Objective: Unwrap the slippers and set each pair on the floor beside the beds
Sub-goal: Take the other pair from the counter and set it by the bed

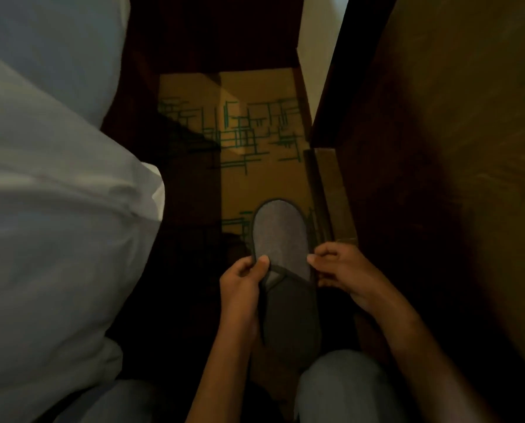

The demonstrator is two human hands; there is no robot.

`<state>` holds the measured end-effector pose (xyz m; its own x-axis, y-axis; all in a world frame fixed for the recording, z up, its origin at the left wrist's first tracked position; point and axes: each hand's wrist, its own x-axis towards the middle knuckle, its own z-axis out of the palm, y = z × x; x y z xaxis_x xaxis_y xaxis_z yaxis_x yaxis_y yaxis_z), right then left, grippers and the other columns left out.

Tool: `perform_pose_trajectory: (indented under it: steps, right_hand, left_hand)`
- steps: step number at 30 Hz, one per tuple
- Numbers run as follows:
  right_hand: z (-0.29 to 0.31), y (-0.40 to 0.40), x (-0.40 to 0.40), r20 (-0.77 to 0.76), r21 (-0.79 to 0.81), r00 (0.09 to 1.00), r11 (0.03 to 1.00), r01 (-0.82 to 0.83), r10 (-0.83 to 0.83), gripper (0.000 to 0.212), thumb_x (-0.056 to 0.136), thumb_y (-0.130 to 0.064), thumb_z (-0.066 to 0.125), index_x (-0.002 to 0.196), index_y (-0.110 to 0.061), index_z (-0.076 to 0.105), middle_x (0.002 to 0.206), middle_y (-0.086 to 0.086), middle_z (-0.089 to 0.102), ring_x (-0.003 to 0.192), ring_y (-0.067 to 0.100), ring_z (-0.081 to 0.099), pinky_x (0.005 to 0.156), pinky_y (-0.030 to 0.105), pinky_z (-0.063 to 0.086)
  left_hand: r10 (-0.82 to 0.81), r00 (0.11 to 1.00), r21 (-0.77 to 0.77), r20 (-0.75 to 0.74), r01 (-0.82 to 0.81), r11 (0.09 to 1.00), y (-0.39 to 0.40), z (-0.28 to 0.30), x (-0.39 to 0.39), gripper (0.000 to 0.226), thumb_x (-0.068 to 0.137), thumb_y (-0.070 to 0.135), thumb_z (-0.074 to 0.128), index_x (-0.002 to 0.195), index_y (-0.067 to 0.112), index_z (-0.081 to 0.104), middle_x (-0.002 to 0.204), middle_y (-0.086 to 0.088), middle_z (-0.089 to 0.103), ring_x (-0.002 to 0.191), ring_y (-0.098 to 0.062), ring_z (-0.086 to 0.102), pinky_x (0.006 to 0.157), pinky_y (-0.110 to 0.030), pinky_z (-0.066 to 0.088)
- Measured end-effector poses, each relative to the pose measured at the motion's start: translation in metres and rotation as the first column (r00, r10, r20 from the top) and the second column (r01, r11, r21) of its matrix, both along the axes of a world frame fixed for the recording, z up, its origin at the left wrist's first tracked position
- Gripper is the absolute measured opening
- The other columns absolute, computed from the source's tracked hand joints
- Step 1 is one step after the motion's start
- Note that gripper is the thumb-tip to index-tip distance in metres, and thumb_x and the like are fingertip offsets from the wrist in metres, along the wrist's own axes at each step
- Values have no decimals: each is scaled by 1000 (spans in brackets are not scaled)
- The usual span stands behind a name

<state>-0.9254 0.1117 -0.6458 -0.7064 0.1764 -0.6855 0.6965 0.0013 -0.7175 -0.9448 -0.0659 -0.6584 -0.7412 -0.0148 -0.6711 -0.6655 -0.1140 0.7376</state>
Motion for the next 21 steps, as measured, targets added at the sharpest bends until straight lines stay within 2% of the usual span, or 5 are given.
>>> perform_pose_trajectory:
  steps: [3, 7, 12, 16, 21]
  right_hand:
    - [-60, 6, -8, -13, -69, 1000, 998, 9, -10, 5, 91, -13, 66, 88, -12, 62, 88, 7, 70, 84, 19, 65, 70, 33, 54]
    - [-127, 3, -12, -65, -87, 995, 994, 65, -71, 13, 90, -17, 68, 99, -14, 60, 104, 16, 71, 100, 27, 67, 85, 46, 55]
    - [-181, -13, 2, -81, -68, 995, 996, 58, -63, 8, 93, -14, 64, 89, -14, 57, 88, 10, 66, 77, 15, 64, 63, 27, 50]
    - [-214, -25, 13, -74, -40, 996, 998, 57, -60, 9, 93, -15, 63, 98, -10, 57, 94, 14, 65, 83, 18, 62, 65, 27, 48]
    - [-221, -35, 20, -109, -45, 988, 994, 102, -106, 6, 94, -12, 61, 91, -11, 56, 90, 13, 64, 77, 16, 60, 62, 26, 45]
  left_hand:
    - [-3, 1000, 20, -14, 3, 1000, 5, -57, -9, 10, 90, 11, 66, 83, 5, 67, 81, -14, 66, 80, -26, 61, 76, -37, 49]
    - [-15, 1000, 45, -25, 16, 999, 7, -121, -16, 11, 91, 13, 66, 83, 6, 67, 81, -13, 67, 78, -25, 62, 76, -37, 50]
    - [-22, 1000, 77, 7, 21, 997, -4, -178, -3, 12, 92, 10, 64, 82, 5, 66, 80, -14, 68, 78, -26, 65, 75, -36, 51]
    - [-17, 999, 118, 41, 12, 993, -15, -209, 4, 12, 93, 8, 61, 81, 7, 63, 74, -7, 70, 68, -19, 66, 65, -27, 54]
    - [-8, 999, 160, 42, 1, 987, -16, -216, 7, 18, 93, 7, 60, 75, 9, 61, 63, -3, 70, 55, -12, 67, 53, -21, 54]
